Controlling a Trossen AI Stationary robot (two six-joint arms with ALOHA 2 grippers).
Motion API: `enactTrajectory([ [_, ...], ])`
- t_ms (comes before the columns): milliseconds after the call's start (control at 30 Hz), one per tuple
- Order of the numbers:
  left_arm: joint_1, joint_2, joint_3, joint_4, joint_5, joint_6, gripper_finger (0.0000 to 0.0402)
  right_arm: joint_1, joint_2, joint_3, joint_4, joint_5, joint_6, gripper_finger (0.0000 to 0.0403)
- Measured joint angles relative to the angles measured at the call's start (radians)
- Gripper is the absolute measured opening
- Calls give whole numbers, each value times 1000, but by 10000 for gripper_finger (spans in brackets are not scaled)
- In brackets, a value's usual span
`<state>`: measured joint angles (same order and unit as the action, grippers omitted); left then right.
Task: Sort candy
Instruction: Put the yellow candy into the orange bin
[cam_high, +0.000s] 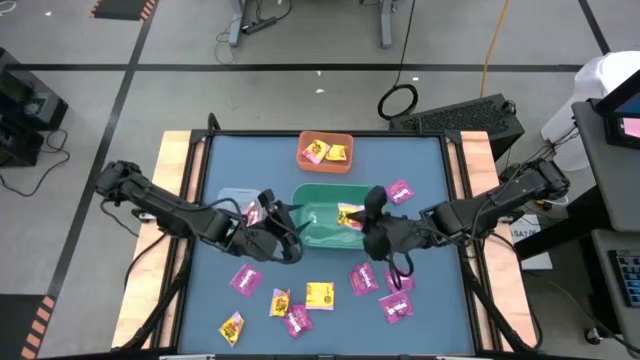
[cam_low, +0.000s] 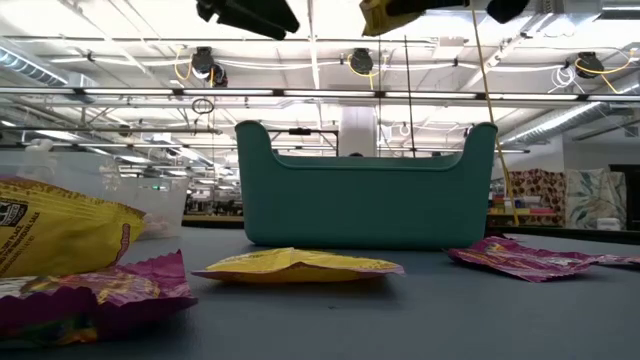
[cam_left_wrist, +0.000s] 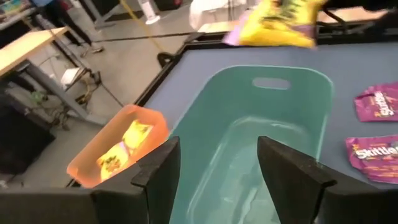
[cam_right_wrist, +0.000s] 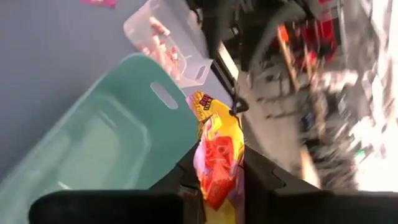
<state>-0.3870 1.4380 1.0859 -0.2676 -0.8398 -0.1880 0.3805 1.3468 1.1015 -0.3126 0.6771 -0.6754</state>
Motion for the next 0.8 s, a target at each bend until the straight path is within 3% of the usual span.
enactTrajectory([
  [300,0,87,0,83,28,39,219,-55,0,0,83,-2,620,56],
  [400,0,105,0,143,24,37,219,-74,0,0,114,-2,733,56],
  [567,-7,122,0,242,19,44,219,-99,29,0,158,1,769,56],
  [800,-28,123,0,95,-91,-9,219,-199,45,0,281,4,677,56],
])
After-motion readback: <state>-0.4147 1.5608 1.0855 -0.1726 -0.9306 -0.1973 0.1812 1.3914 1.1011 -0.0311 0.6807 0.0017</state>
